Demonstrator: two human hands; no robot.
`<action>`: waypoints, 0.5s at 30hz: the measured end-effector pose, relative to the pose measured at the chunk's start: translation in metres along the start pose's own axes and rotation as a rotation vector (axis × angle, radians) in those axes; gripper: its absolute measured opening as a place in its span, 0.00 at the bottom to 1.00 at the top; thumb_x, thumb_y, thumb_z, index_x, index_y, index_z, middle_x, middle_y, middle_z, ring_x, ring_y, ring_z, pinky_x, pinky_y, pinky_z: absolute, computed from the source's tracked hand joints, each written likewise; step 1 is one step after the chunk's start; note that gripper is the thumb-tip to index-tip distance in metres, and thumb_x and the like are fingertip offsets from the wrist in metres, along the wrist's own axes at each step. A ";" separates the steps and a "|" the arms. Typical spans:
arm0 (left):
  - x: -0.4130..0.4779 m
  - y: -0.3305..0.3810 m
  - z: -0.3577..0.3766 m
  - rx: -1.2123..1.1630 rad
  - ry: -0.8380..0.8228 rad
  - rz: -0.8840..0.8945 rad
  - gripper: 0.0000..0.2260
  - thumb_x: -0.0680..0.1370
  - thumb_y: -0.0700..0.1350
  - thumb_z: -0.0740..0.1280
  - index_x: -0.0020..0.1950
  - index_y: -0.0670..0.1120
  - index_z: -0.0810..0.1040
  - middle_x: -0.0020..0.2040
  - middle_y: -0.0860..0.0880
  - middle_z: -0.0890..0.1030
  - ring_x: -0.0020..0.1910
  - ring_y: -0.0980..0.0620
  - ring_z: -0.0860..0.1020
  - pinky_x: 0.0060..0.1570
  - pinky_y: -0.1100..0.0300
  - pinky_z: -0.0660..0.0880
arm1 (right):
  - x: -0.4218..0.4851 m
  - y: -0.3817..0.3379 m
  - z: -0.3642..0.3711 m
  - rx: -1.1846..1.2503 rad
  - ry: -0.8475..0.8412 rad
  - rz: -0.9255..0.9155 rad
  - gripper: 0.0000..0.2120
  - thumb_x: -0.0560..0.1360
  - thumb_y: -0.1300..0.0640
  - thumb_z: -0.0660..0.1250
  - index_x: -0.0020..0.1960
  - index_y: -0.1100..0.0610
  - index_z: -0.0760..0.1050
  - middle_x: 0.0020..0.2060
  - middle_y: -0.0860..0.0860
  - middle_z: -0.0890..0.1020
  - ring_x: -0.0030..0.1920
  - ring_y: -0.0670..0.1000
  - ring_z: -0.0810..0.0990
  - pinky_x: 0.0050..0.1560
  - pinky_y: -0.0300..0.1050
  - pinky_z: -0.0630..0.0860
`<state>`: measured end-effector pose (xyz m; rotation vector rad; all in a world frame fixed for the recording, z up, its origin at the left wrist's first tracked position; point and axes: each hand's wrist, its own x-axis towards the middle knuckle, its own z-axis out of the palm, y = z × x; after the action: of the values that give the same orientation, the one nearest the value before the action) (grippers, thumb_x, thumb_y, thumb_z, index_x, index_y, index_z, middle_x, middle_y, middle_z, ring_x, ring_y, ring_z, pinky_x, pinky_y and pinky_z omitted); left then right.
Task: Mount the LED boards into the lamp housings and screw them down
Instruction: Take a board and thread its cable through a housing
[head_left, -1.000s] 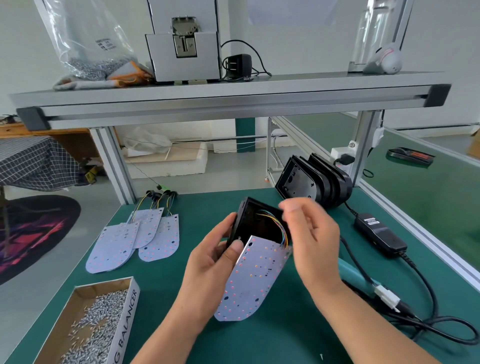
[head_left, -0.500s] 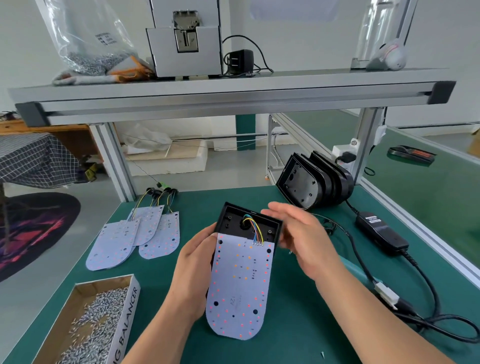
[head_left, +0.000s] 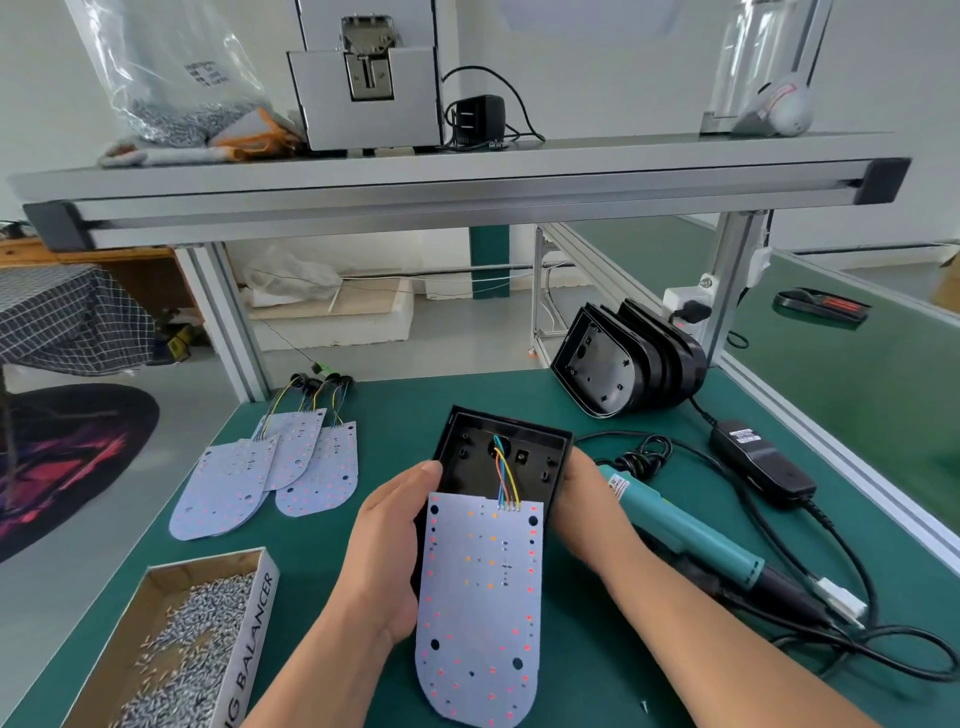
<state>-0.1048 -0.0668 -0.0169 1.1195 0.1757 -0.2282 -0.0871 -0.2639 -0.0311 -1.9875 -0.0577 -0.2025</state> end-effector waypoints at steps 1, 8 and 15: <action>-0.001 0.000 0.000 -0.020 -0.030 0.032 0.14 0.80 0.51 0.72 0.59 0.42 0.87 0.53 0.41 0.88 0.45 0.43 0.87 0.41 0.51 0.83 | 0.000 0.000 0.000 -0.034 -0.011 0.023 0.19 0.83 0.67 0.63 0.43 0.49 0.84 0.34 0.49 0.82 0.35 0.44 0.75 0.41 0.40 0.74; -0.002 0.001 0.006 -0.001 -0.090 0.083 0.16 0.86 0.53 0.64 0.58 0.45 0.89 0.56 0.40 0.88 0.53 0.41 0.87 0.45 0.52 0.84 | 0.001 0.002 0.002 -0.149 -0.019 0.053 0.21 0.83 0.65 0.61 0.36 0.45 0.70 0.23 0.38 0.75 0.24 0.38 0.75 0.27 0.30 0.73; -0.001 0.001 -0.001 0.166 -0.073 0.185 0.07 0.79 0.48 0.74 0.52 0.45 0.87 0.47 0.43 0.86 0.43 0.44 0.81 0.46 0.50 0.78 | -0.005 -0.012 0.004 0.040 0.091 0.040 0.18 0.80 0.63 0.64 0.40 0.41 0.78 0.29 0.44 0.80 0.26 0.41 0.71 0.30 0.33 0.70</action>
<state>-0.1053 -0.0659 -0.0165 1.2823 -0.0129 -0.1200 -0.0927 -0.2550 -0.0232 -1.9354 0.0362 -0.2631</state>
